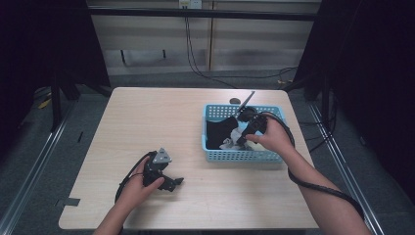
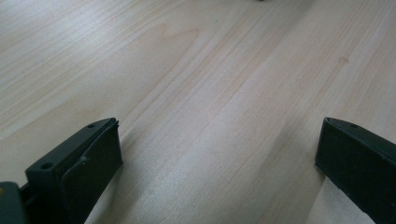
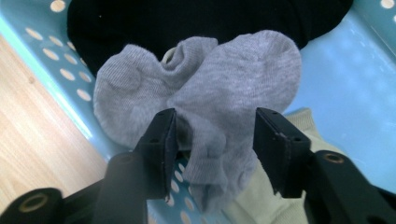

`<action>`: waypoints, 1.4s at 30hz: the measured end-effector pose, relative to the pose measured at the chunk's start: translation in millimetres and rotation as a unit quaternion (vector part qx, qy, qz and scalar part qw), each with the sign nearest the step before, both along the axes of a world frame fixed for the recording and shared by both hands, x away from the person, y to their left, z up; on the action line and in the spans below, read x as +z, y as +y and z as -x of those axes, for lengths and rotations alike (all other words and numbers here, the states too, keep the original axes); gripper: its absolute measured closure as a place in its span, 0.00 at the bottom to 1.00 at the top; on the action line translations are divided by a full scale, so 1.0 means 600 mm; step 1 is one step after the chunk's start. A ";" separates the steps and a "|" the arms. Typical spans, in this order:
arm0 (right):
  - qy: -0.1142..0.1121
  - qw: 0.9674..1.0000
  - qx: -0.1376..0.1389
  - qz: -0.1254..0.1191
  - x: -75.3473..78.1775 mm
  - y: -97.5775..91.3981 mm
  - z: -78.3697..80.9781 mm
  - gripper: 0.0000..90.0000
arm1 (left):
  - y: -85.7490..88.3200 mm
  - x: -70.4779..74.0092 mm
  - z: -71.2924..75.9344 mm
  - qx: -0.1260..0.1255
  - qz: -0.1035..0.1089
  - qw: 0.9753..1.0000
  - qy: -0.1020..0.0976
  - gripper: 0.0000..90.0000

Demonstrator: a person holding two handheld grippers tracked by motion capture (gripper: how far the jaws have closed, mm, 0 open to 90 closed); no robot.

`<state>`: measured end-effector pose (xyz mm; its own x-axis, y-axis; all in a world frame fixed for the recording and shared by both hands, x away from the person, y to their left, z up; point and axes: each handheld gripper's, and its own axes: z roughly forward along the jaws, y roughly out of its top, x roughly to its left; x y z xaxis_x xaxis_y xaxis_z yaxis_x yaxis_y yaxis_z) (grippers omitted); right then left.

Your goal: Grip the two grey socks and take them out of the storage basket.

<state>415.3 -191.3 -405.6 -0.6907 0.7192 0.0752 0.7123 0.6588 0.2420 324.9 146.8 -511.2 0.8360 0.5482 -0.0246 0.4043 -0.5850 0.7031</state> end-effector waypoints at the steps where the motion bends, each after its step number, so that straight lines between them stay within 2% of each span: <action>1: 0.001 1.000 0.000 0.001 -0.003 0.001 -0.002 0.63 | 0.000 0.000 0.000 0.000 0.000 1.000 0.000 0.00; 2: 0.008 1.000 0.004 0.007 -0.007 0.004 -0.003 0.77 | 0.000 0.000 0.000 0.000 0.000 1.000 0.000 0.00; 3: 0.008 1.000 0.004 0.007 -0.007 0.004 -0.003 0.77 | 0.000 0.000 0.000 0.000 0.000 1.000 0.000 0.00; 5: 0.024 1.000 0.004 0.008 -0.008 0.007 -0.004 0.90 | 0.000 0.000 0.000 0.000 0.000 1.000 0.000 0.00; 6: 0.017 1.000 0.012 0.009 -0.009 0.006 -0.004 0.96 | 0.000 0.000 0.000 0.000 0.000 1.000 0.001 0.00; 7: 0.017 1.000 0.013 0.012 -0.007 0.007 -0.003 0.97 | 0.000 0.000 0.000 0.000 0.000 1.000 0.000 0.00; 11: 0.018 1.000 0.013 0.012 0.002 0.002 -0.003 0.98 | 0.000 0.000 0.000 0.000 0.000 1.000 0.000 0.00; 16: 0.006 1.000 0.010 0.005 0.026 -0.010 0.000 0.98 | 0.000 0.000 0.000 0.000 0.001 1.000 0.001 0.00; 20: 0.006 1.000 0.005 -0.006 0.045 -0.019 0.002 0.98 | 0.000 0.000 0.000 0.000 0.000 1.000 0.000 0.00; 31: -0.019 0.999 0.002 -0.033 0.101 -0.035 0.008 0.99 | 0.000 0.000 0.000 0.000 0.000 1.000 0.000 0.00; 42: -0.030 0.999 0.009 -0.036 0.138 -0.037 0.014 0.99 | 0.000 0.000 0.000 0.000 0.000 1.000 0.000 0.00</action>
<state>406.6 -213.3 -322.6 -0.7084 0.7006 0.0853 0.6833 0.6506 0.3314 324.9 146.8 -511.1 0.8361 0.5480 -0.0252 0.4048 -0.5853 0.7025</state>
